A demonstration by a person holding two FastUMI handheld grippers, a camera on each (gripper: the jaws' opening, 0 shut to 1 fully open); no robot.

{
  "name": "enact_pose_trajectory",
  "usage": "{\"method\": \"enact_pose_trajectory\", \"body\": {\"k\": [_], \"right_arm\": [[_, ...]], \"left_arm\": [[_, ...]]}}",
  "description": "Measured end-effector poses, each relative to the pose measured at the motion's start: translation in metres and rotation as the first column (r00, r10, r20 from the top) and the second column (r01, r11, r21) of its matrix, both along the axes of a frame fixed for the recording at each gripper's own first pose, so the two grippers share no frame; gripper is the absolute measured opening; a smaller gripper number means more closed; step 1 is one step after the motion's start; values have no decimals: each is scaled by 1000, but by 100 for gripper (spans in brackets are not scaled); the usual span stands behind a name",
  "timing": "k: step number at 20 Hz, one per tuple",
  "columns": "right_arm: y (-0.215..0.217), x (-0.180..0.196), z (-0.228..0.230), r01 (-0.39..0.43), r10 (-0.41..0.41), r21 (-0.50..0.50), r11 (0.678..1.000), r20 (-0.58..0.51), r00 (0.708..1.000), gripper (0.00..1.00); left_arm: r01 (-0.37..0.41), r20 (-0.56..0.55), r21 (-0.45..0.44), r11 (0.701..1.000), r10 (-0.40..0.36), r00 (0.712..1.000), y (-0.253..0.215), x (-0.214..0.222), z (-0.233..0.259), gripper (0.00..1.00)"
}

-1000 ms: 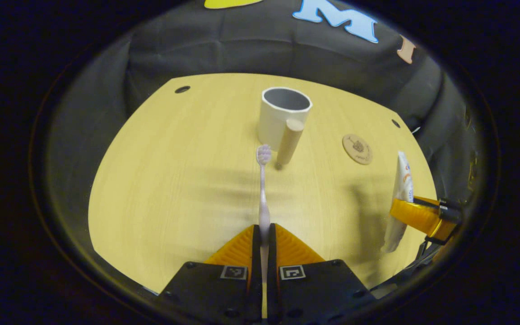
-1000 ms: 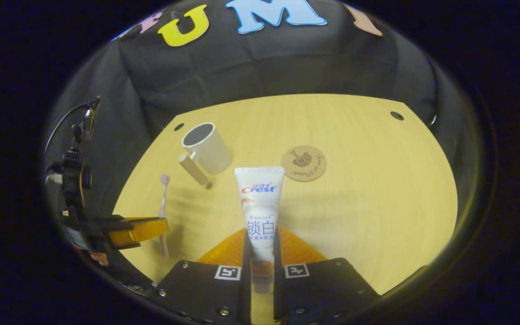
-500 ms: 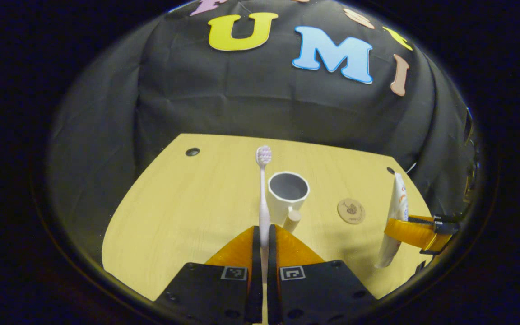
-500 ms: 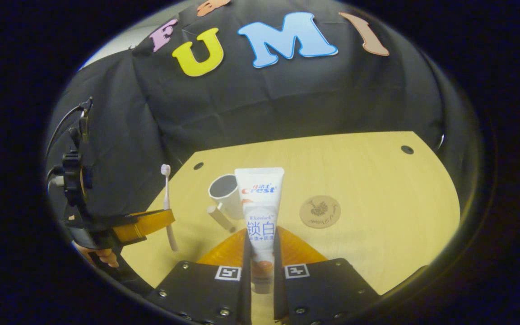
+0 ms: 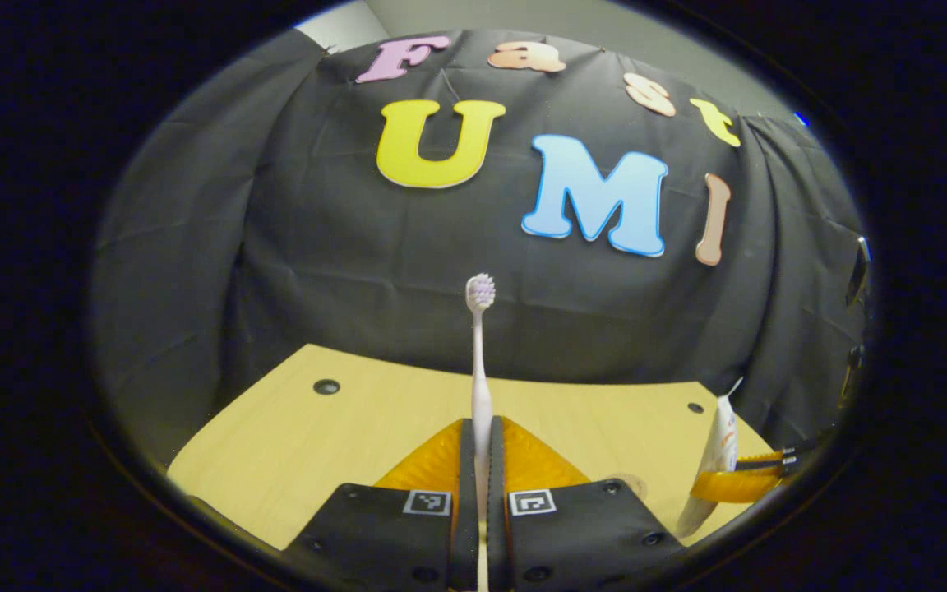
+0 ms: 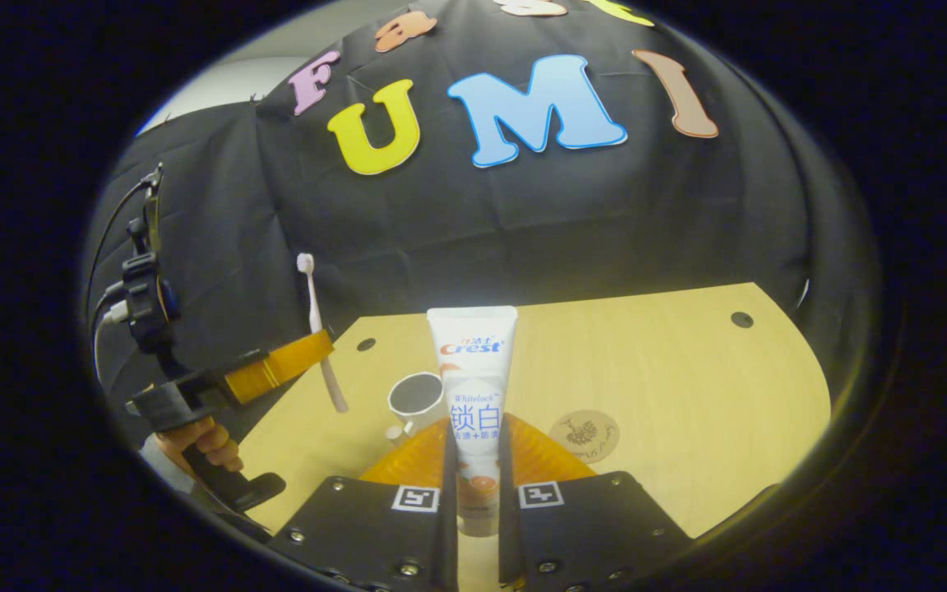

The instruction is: Put the toothbrush and toothpaste on the desktop into the cup, then pick up the cup and place it on the coaster on the desktop.

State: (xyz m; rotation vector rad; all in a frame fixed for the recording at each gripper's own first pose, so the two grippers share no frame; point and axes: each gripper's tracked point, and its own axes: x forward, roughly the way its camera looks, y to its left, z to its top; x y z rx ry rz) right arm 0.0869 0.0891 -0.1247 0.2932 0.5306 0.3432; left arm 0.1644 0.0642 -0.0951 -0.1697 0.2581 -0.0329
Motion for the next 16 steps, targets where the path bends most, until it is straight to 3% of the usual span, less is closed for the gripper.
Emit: {"method": "enact_pose_trajectory", "body": {"k": [4, 9, 16], "right_arm": [[-3, -7, -2, 10, -10, -43, 999, -6, 1000, 20], [-8, -16, 10, 37, -37, -6, 999, -24, 999, 20], [-18, -17, 3, 65, -66, -33, 997, -55, 996, 20]], "left_arm": [[39, 69, -11, 999, -38, 997, -10, 36, 1, 11], [64, 55, -19, 998, -63, 996, -16, 74, -36, 12], [76, -17, -15, 997, -76, 997, -23, 91, -85, 11]]}}
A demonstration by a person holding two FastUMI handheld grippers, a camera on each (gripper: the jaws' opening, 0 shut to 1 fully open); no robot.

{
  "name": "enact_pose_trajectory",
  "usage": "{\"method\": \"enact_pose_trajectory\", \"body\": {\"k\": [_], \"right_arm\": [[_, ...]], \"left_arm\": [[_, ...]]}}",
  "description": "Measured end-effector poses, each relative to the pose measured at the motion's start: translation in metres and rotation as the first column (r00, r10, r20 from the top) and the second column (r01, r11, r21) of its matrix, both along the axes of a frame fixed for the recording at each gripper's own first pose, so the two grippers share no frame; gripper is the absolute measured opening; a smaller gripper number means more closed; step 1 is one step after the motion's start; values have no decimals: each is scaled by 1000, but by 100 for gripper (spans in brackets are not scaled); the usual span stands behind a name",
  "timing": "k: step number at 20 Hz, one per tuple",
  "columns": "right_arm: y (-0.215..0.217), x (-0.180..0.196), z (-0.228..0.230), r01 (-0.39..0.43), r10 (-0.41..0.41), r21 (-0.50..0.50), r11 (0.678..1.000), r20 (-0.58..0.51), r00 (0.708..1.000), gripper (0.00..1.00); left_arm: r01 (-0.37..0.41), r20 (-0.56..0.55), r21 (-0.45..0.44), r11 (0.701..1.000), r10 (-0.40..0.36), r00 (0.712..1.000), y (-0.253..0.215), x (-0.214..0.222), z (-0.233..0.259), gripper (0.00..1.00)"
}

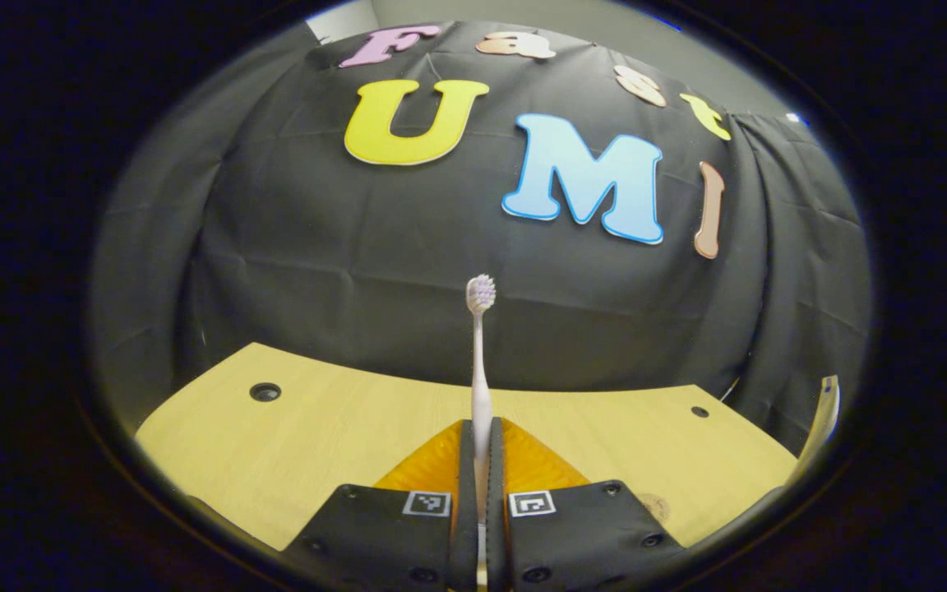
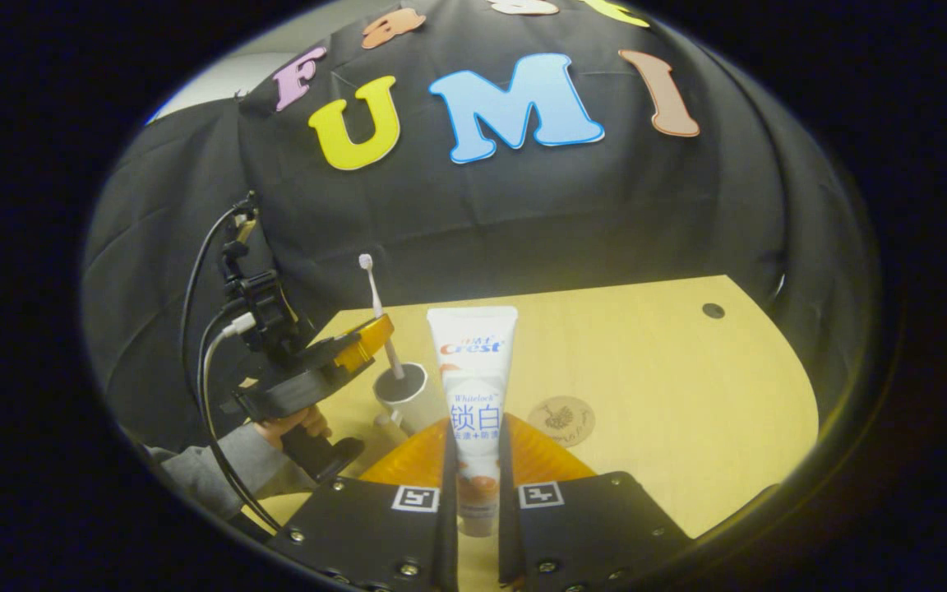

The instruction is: Put the toothbrush and toothpaste on the desktop into the cup, then pick up the cup and place it on the coaster on the desktop.

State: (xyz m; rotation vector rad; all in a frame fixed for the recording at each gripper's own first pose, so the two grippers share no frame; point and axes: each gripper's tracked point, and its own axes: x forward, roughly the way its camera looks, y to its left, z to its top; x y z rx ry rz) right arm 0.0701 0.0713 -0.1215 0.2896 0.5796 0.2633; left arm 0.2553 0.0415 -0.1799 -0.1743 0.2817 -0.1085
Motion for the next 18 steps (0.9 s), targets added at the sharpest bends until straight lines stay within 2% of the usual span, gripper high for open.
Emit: {"method": "enact_pose_trajectory", "body": {"k": [3, 4, 5, 6, 8, 9, 13, 14, 15, 16, 18], "right_arm": [[9, 3, 5, -10, 10, 12, 1000, 2, 1000, 20], [11, 3, 4, -15, 15, 13, 1000, 2, 1000, 20], [13, 6, 5, -20, 20, 12, 1000, 2, 1000, 20], [16, 8, 4, -26, 26, 11, 1000, 1, 1000, 20], [21, 12, 5, -36, 36, 12, 999, 0, 999, 20], [23, 15, 7, -41, 41, 16, 999, 0, 999, 20], [33, 23, 10, -67, 67, 22, 998, 5, 998, 20], [36, 24, 11, -76, 76, 17, 997, 10, 997, 20], [39, 27, 8, -84, 84, 13, 996, 15, 996, 20], [44, 34, 16, -91, 91, 12, 996, 20, 996, 20], [52, 43, 17, -101, 101, 11, 995, 37, 994, 20]], "left_arm": [[4, -13, 8, 1000, -4, 1000, 0, -1, -8, 13], [10, -15, 7, 1000, -10, 1000, -1, -2, -9, 21], [17, -24, 8, 1000, -16, 1000, -1, -3, -12, 14], [14, -31, 12, 1000, -13, 999, -1, -4, -14, 15], [20, -48, 2, 1000, -20, 999, -2, -7, -16, 23], [13, -58, 0, 1000, -13, 998, -2, -9, -19, 22], [40, -89, -22, 999, -42, 995, -1, -24, -28, 46], [38, -87, -27, 999, -40, 995, 1, -27, -26, 64], [30, -85, -33, 999, -32, 996, 3, -29, -23, 75], [22, -82, -39, 999, -25, 996, 5, -32, -19, 82], [3, -59, -41, 999, -5, 998, 12, -38, -8, 85]]}}
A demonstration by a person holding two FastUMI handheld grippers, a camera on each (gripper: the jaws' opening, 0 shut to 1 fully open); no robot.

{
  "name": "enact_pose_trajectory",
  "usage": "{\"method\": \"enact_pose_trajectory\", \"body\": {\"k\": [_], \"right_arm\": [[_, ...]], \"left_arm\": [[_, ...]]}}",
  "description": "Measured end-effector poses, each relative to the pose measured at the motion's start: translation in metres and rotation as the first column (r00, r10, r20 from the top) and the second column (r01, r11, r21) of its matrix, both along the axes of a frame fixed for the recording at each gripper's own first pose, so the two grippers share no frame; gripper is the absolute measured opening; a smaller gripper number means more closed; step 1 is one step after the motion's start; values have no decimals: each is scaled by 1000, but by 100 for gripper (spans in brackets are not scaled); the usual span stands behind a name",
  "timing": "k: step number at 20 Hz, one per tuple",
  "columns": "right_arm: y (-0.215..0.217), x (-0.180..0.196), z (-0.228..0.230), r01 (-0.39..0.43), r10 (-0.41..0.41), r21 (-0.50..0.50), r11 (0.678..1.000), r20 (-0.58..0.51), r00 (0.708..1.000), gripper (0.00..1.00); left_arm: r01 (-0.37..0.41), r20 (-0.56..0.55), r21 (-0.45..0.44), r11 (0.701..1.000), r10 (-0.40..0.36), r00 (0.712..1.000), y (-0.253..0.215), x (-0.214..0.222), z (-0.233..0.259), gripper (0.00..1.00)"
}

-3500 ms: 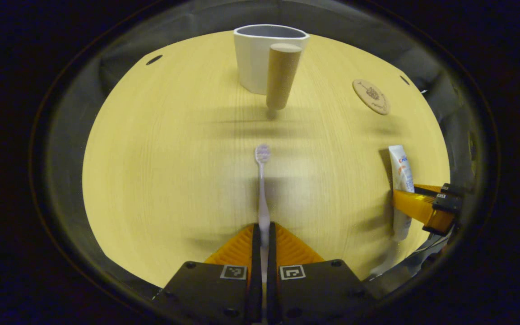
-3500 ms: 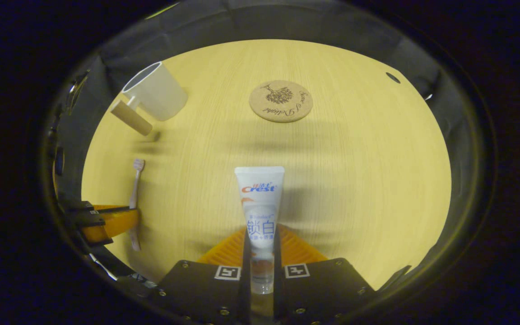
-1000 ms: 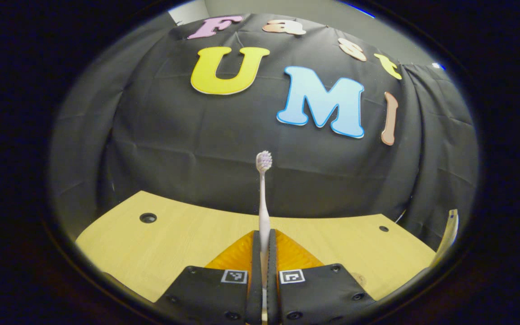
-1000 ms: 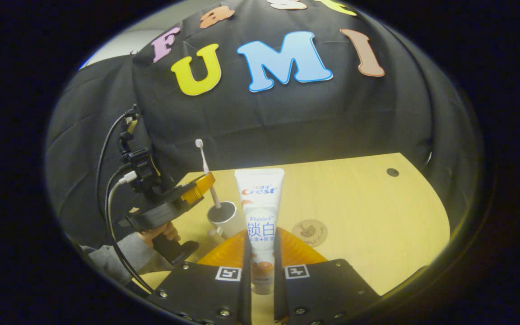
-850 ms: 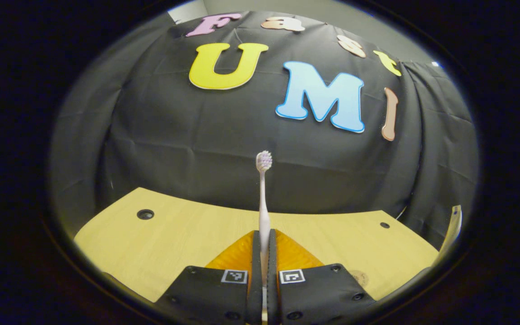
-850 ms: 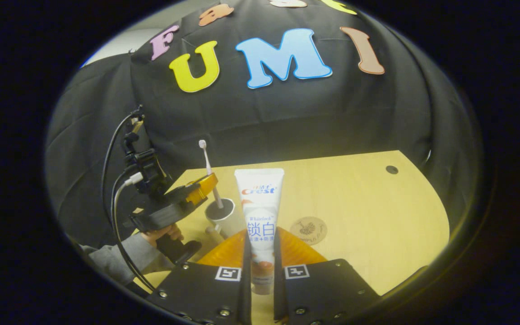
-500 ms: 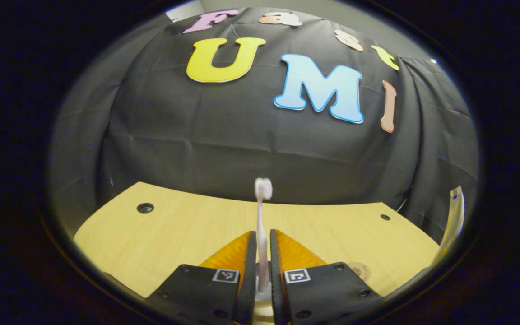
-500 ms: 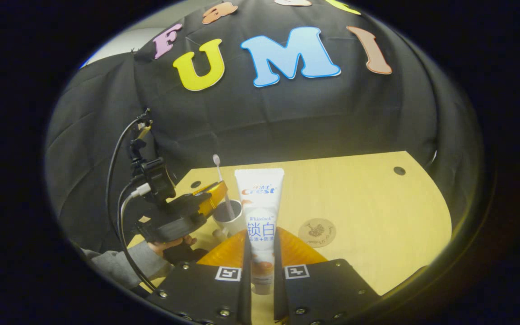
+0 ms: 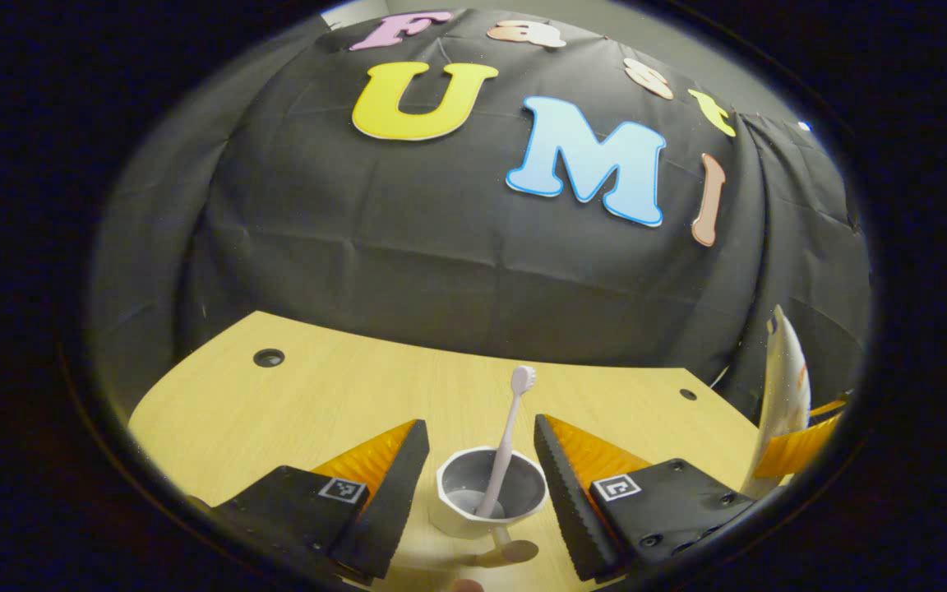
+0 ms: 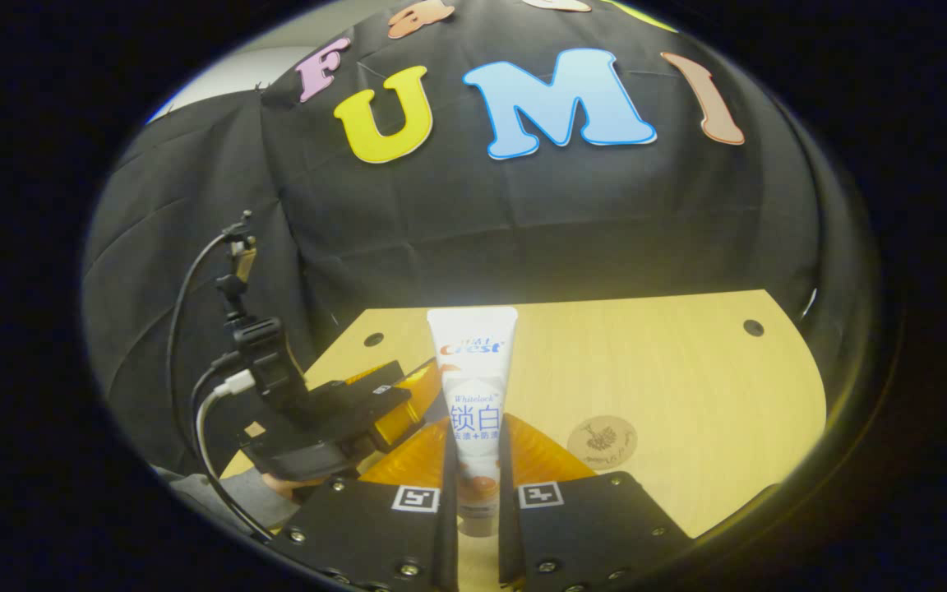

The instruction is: Put the toothbrush and toothpaste on the desktop into the cup, then pick up the cup and place it on the coaster on the desktop.

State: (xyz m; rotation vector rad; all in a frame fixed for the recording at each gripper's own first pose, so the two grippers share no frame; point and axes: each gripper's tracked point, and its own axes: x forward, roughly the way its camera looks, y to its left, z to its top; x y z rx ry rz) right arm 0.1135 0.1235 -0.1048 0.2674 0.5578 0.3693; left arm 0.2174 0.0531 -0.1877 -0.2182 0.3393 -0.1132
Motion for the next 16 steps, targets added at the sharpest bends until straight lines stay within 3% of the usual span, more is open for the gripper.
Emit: {"method": "enact_pose_trajectory", "body": {"k": [3, 4, 5, 6, 7, 8, 9, 16], "right_arm": [[11, 16, 6, -15, 15, 3, 1000, 26, 1000, 20], [15, 24, 9, -16, 16, 3, 1000, 37, 999, 20], [19, 29, 9, -18, 18, 0, 1000, 44, 999, 20], [21, 36, 9, -18, 18, -2, 1000, 51, 999, 20], [25, 43, 10, -17, 17, -3, 1000, 56, 998, 20], [31, 48, 9, -18, 18, 0, 1000, 61, 998, 20], [37, 56, 10, -18, 17, 10, 1000, 72, 997, 20], [79, 91, 11, -74, 72, 12, 997, 152, 986, 19]], "left_arm": [[-22, 26, 19, 1000, 22, 999, 10, -14, 16, 90], [-27, 28, 25, 999, 27, 999, 14, -20, 20, 86], [-35, 29, 31, 999, 34, 999, 18, -24, 23, 92], [-41, 28, 34, 999, 40, 999, 22, -30, 25, 86], [-46, 24, 37, 998, 45, 999, 26, -35, 26, 92], [-53, 18, 40, 998, 52, 998, 30, -41, 28, 86], [-59, 10, 39, 997, 59, 998, 33, -46, 27, 92], [-107, -41, 50, 993, 109, 993, 58, -88, 17, 92]]}}
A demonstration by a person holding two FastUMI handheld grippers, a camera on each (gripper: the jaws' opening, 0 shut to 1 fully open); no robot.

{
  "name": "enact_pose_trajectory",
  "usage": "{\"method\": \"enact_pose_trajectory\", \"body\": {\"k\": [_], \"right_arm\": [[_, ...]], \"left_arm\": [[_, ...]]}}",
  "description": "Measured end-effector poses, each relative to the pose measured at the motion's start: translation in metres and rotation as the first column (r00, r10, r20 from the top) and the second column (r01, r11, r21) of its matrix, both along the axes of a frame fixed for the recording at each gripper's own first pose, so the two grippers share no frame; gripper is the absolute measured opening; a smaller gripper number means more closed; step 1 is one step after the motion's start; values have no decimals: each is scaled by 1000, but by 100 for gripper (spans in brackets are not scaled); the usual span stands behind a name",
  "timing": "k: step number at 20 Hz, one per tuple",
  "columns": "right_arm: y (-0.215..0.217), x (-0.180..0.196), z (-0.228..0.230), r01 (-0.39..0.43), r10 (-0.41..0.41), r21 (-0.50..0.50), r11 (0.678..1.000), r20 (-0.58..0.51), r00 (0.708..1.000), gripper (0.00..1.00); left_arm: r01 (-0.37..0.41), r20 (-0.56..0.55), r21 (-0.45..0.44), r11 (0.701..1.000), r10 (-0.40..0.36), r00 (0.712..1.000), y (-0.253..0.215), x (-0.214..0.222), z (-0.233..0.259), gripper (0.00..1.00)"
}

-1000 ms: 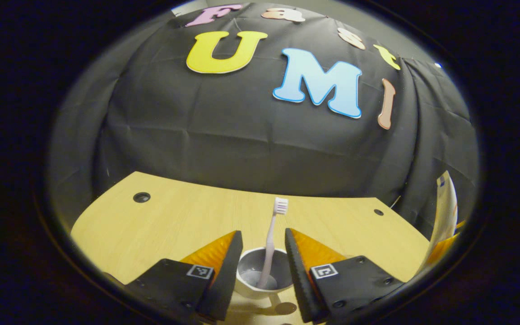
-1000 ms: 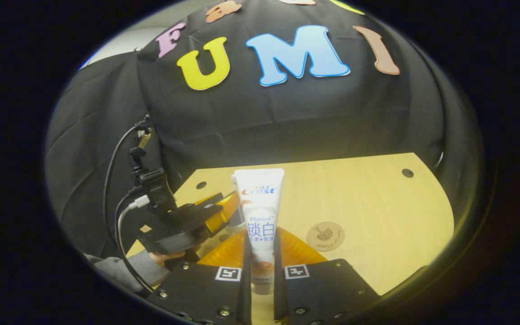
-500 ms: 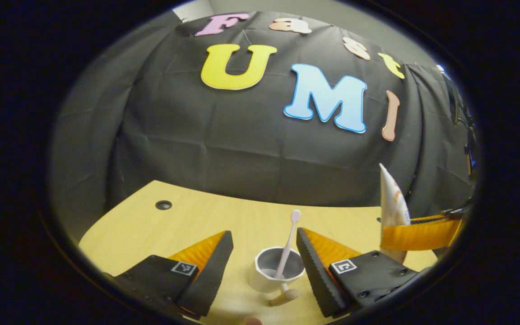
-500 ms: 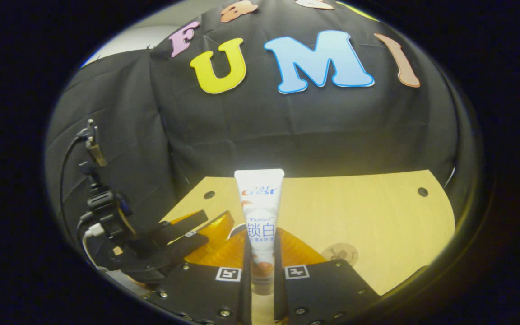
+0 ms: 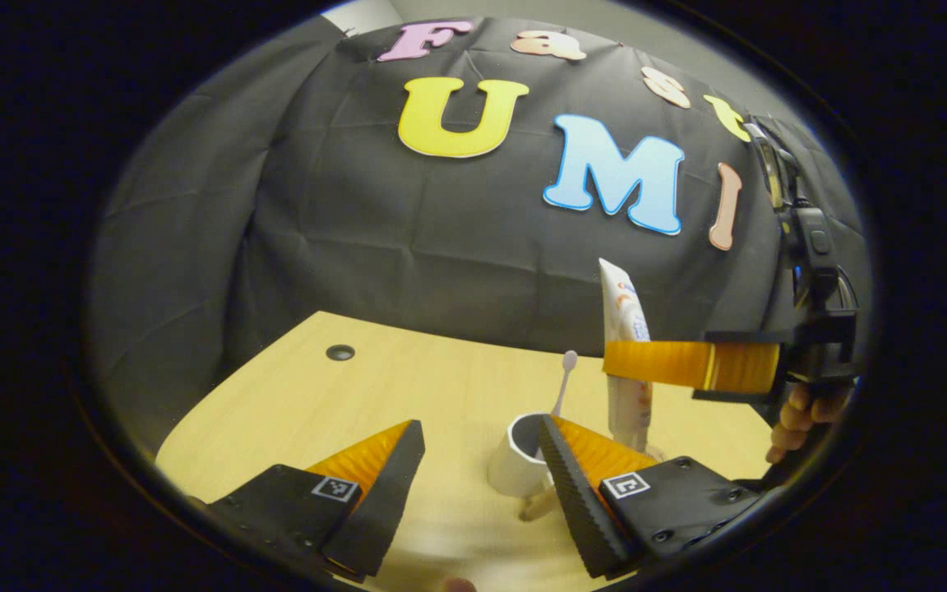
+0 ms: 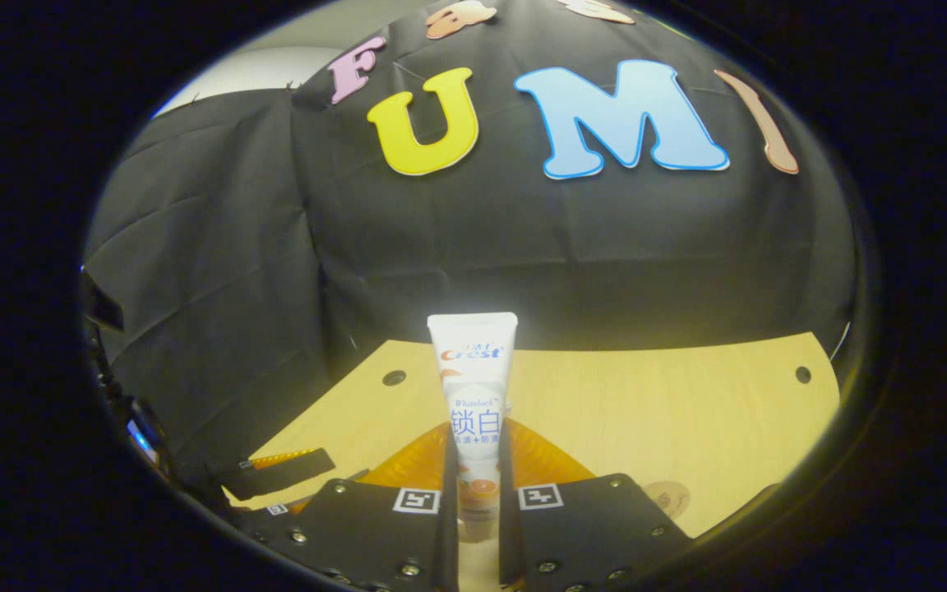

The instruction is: Put the toothbrush and toothpaste on the desktop into the cup, then pick up the cup and place it on the coaster on the desktop.

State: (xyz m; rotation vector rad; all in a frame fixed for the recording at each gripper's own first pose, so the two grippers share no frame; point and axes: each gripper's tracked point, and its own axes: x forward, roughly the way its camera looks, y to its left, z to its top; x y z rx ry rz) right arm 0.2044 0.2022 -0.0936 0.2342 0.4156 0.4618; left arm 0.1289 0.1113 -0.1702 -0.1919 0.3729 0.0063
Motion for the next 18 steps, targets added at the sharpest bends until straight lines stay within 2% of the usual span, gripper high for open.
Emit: {"method": "enact_pose_trajectory", "body": {"k": [3, 5, 6, 8, 14, 15, 16, 18], "right_arm": [[14, 14, -8, -18, 18, -6, 1000, 18, 1000, 19], [20, 18, -18, -21, 21, -5, 1000, 9, 1000, 26], [26, 22, -23, -24, 24, -1, 1000, 3, 1000, 22], [29, 26, -33, -22, 22, -3, 1000, -11, 1000, 22], [40, 28, -56, -41, 40, -71, 997, -28, 999, 27], [39, 25, -58, -45, 43, -79, 996, -35, 998, 20], [39, 25, -60, -48, 44, -86, 995, -42, 998, 28], [38, 20, -64, -55, 50, -105, 993, -53, 997, 28]], "left_arm": [[-21, -36, -14, 1000, 21, 999, 9, -18, -12, 92], [-42, -66, -30, 999, 40, 997, 15, -30, -22, 92], [-53, -81, -40, 998, 50, 996, 17, -36, -26, 92], [-71, -103, -45, 996, 66, 993, 22, -47, -35, 92], [-97, -128, -30, 995, 93, 987, 35, -56, -43, 92], [-100, -131, -30, 995, 95, 987, 36, -61, -45, 92], [-100, -134, -34, 994, 94, 986, 35, -63, -47, 92], [-98, -143, -44, 994, 91, 986, 31, -64, -48, 92]]}}
